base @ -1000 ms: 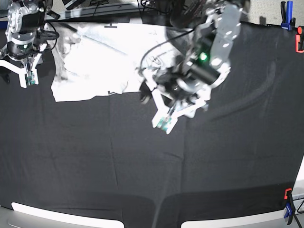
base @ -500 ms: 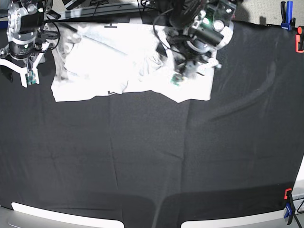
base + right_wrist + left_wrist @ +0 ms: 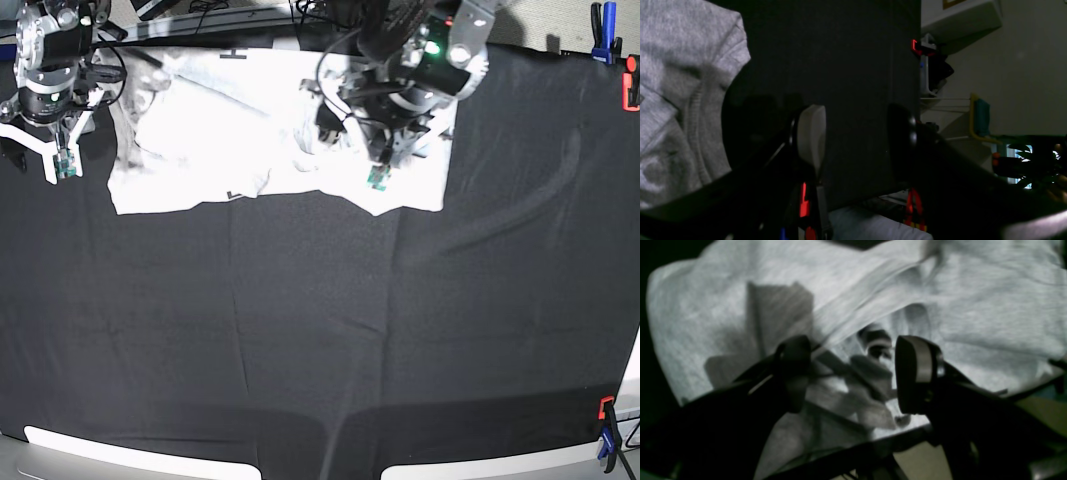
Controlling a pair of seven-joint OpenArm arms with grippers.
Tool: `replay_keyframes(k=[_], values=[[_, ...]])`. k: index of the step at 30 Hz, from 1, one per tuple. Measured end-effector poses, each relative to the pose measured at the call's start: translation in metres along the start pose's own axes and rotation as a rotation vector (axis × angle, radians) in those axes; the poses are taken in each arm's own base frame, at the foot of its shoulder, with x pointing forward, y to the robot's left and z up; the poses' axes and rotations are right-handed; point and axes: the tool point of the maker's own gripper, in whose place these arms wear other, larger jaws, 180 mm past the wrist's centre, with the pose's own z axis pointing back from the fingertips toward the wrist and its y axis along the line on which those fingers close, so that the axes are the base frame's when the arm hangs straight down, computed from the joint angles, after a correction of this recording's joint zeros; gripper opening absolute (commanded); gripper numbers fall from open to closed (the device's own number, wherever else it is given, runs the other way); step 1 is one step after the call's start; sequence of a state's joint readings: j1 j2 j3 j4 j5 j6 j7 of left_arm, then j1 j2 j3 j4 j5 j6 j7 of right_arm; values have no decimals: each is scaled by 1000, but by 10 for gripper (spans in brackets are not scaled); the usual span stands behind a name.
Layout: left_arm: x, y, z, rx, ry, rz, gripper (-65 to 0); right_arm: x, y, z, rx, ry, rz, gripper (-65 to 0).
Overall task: Layout the t-shirt on the table in an organized manner, then fold the t-shirt properly
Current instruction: 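Grasp the shirt's middle with the left gripper and pull it toward the robot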
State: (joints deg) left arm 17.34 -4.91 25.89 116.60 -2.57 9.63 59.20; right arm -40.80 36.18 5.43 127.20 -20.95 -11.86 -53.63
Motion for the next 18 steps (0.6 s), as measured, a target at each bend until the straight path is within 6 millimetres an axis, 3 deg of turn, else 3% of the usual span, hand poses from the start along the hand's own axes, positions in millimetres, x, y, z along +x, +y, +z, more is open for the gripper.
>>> replay_keyframes(k=[14, 16, 18], values=[[-13, 53, 1, 274, 71, -100, -278, 0, 0, 0, 0, 0, 1, -357], [-16, 51, 1, 260, 87, -86, -278, 0, 0, 0, 0, 0, 0, -357], [-19, 33, -3, 161, 93, -29, -278, 0, 0, 0, 0, 0, 0, -357]])
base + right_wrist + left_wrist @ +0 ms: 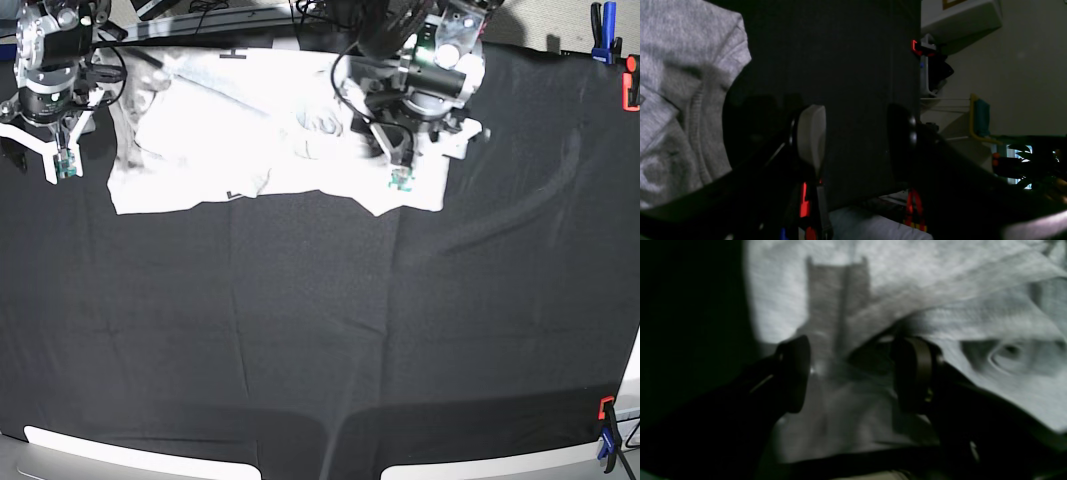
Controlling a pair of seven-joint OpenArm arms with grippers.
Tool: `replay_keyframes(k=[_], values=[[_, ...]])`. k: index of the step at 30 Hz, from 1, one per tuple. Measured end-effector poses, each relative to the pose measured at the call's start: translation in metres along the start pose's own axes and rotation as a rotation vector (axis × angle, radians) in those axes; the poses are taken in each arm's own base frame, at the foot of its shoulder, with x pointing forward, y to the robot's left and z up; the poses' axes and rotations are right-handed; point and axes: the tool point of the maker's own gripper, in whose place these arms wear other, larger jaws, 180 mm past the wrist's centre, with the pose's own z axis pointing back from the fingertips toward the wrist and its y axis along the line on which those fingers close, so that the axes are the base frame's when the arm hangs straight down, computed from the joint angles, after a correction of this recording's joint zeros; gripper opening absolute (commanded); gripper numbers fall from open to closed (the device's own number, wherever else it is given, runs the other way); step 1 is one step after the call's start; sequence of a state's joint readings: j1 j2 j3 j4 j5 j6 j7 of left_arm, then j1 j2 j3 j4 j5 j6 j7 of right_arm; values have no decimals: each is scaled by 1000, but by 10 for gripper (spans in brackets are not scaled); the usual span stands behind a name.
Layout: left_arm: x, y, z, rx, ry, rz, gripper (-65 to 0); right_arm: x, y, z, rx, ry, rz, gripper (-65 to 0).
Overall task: Layout the t-shirt on the table in an organized manner, then fold the t-shirt properly
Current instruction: 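Grasp the shirt's middle with the left gripper and pull it toward the robot, then hold the shirt with the left gripper while the right gripper moves to the shirt's end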
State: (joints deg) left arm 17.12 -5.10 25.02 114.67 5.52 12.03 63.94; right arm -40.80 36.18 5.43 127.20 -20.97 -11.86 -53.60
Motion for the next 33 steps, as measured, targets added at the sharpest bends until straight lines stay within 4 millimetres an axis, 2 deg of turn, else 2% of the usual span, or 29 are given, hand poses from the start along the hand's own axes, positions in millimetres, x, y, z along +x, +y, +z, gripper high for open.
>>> replay_keyframes(k=[4, 7, 12, 17, 20, 25, 29, 33], values=[[11, -30, 2, -166, -61, 23, -278, 0, 0, 0, 0, 0, 0, -357], [8, -29, -6, -158, -67, 19, -278, 0, 0, 0, 0, 0, 0, -357], [-4, -29, -32, -169, 3, 23, -278, 0, 0, 0, -1, 0, 0, -357], [17, -30, -48, -186, 5, 24, -278, 0, 0, 0, 0, 0, 0, -357], [29, -35, -46, -195, 22, 14, -279, 0, 0, 0, 0, 0, 0, -357], [75, -71, -17, -337, -109, 12, -278, 0, 0, 0, 0, 0, 0, -357], [83, -86, -8, -419, -150, 7, -278, 0, 0, 0, 0, 0, 0, -357], [89, -79, -9, -382, -184, -11, -279, 0, 0, 0, 0, 0, 0, -357]])
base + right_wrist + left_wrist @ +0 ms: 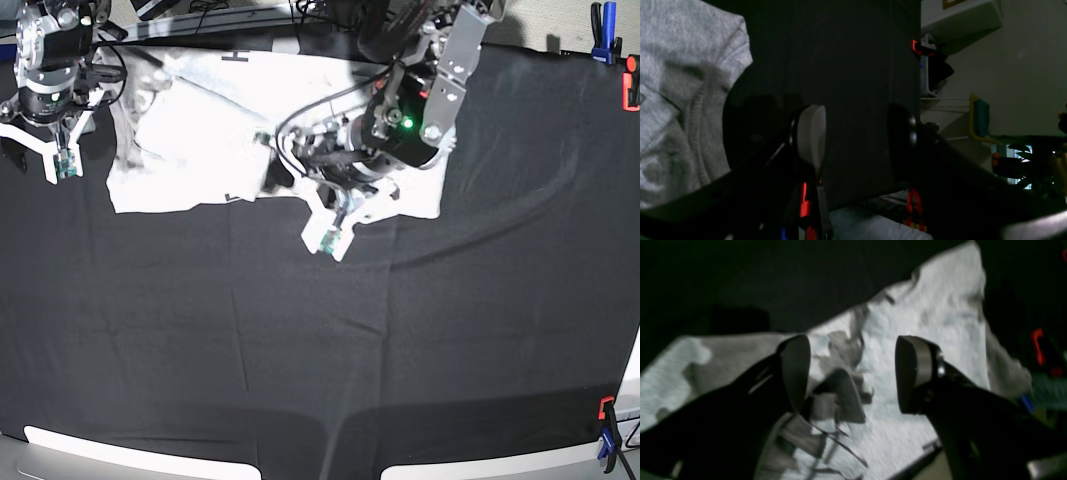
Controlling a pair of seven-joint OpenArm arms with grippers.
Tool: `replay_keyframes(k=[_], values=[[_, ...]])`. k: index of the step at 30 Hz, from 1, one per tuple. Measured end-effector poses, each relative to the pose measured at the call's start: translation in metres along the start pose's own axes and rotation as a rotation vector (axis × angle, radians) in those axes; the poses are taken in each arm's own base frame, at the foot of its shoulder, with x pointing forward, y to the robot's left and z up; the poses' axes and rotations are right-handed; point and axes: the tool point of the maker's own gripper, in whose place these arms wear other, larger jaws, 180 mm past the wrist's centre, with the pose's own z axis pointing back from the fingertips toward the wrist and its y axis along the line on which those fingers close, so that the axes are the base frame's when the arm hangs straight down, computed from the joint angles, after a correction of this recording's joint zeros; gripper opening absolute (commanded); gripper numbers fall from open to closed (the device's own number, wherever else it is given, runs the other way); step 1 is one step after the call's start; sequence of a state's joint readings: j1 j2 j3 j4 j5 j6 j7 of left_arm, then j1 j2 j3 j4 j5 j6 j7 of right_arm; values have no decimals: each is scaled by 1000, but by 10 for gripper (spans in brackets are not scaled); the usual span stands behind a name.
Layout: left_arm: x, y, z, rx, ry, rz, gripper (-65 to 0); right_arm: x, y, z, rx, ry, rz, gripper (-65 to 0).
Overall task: Layout the t-shirt on the table in an organized manner, then fold the t-shirt properly
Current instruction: 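Hold the shirt with the left gripper while the right gripper moves to the shirt's end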
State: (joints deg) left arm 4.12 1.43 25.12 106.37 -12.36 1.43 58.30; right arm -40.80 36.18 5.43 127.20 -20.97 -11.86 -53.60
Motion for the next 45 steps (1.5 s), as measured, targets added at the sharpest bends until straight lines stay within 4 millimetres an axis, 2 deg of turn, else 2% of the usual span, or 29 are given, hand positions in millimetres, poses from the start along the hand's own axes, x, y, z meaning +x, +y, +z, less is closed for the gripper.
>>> replay_keyframes(k=[4, 7, 9, 11, 13, 16, 18, 21, 25, 27, 32, 36, 39, 41, 45], values=[[-1, 8, 3, 38, 60, -40, -278, -1, 1, 0, 5, 3, -12, -357], [27, 4, 16, 35, -33, -65, -278, -7, 15, -11, 72, 42, -93, -357], [34, 2, 22, 32, -62, -69, -278, -10, 22, -26, 96, 70, -150, -357], [30, 0, 22, 29, -56, -63, -278, -9, 28, -42, 115, 83, -222, -358], [22, 0, 22, 26, -32, -58, -278, -11, 48, -52, 216, 114, -282, -358], [21, 5, 23, 35, -31, -86, -278, -3, 73, -52, 396, 108, -346, -358], [19, 8, 24, 42, -24, -91, -278, 5, 80, -47, 504, 88, -411, -358], [18, 8, 24, 41, -22, -94, -278, 13, 70, -40, 623, 44, -484, -358], [18, 8, 24, 40, -22, -94, -278, 26, 39, -30, 733, -78, -590, -358], [18, 7, 24, 38, -22, -93, -278, 20, 32, -27, 798, -98, -637, -358], [18, 7, 24, 37, -23, -93, -278, -13, 32, -29, 966, -100, -809, -358], [18, 7, 24, 37, -23, -94, -278, -47, 50, -36, 1109, 30, -977, -358], [19, 7, 24, 37, -28, -95, -278, -43, 43, -48, 1136, -2, -1098, -358], [19, 7, 24, 36, -29, -95, -278, -38, 38, -54, 1126, -16, -1104, -358], [19, 7, 24, 36, -29, -96, -278, -38, 37, -55, 1125, -19, -1105, -358]])
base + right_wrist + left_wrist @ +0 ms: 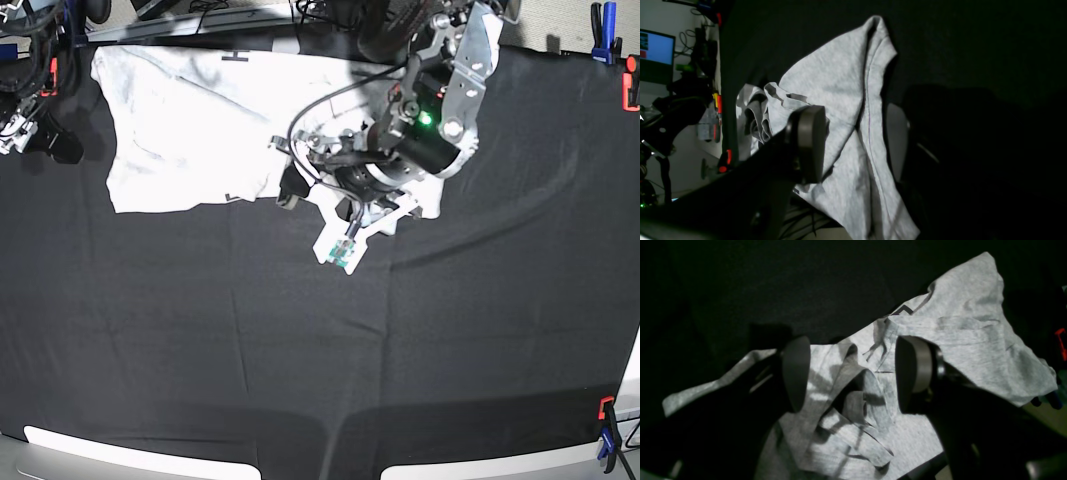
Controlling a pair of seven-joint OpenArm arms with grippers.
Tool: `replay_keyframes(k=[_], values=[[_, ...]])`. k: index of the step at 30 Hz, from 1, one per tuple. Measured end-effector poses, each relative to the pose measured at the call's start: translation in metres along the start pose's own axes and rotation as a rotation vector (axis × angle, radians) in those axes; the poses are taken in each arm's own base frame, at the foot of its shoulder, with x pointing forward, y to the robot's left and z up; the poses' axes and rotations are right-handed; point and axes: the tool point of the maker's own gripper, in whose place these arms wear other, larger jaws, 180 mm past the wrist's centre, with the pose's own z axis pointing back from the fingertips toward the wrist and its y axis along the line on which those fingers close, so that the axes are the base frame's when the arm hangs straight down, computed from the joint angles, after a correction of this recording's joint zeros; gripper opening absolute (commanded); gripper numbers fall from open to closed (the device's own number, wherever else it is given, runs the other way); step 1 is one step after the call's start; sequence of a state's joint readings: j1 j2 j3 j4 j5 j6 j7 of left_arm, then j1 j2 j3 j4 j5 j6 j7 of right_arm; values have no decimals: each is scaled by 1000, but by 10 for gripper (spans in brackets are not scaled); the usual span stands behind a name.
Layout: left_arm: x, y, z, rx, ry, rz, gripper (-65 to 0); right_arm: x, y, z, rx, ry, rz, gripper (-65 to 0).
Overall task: Layout the t-shirt on the table in an organized manner, then fold the t-shirt properly
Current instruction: 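Hold the shirt with the left gripper while the right gripper moves to the shirt's end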
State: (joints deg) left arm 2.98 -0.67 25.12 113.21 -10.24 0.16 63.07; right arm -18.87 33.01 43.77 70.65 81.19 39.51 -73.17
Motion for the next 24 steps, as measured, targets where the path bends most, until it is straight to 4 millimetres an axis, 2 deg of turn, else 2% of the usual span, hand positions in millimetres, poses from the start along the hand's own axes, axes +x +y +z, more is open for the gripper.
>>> replay_keyframes(k=[8, 9, 12, 24], values=[[0, 0, 0, 0, 0, 0, -278, -1, -1, 2, -8, 17, 5, -355], [0, 0, 0, 0, 0, 0, -278, -3, -3, 2, -16, 25, 7, -329], [0, 0, 0, 0, 0, 0, -278, -12, -10, 3, -53, 75, 15, -170], [0, 0, 0, 0, 0, 0, -278, -4, 2, 2, 11, 31, 1, -175]])
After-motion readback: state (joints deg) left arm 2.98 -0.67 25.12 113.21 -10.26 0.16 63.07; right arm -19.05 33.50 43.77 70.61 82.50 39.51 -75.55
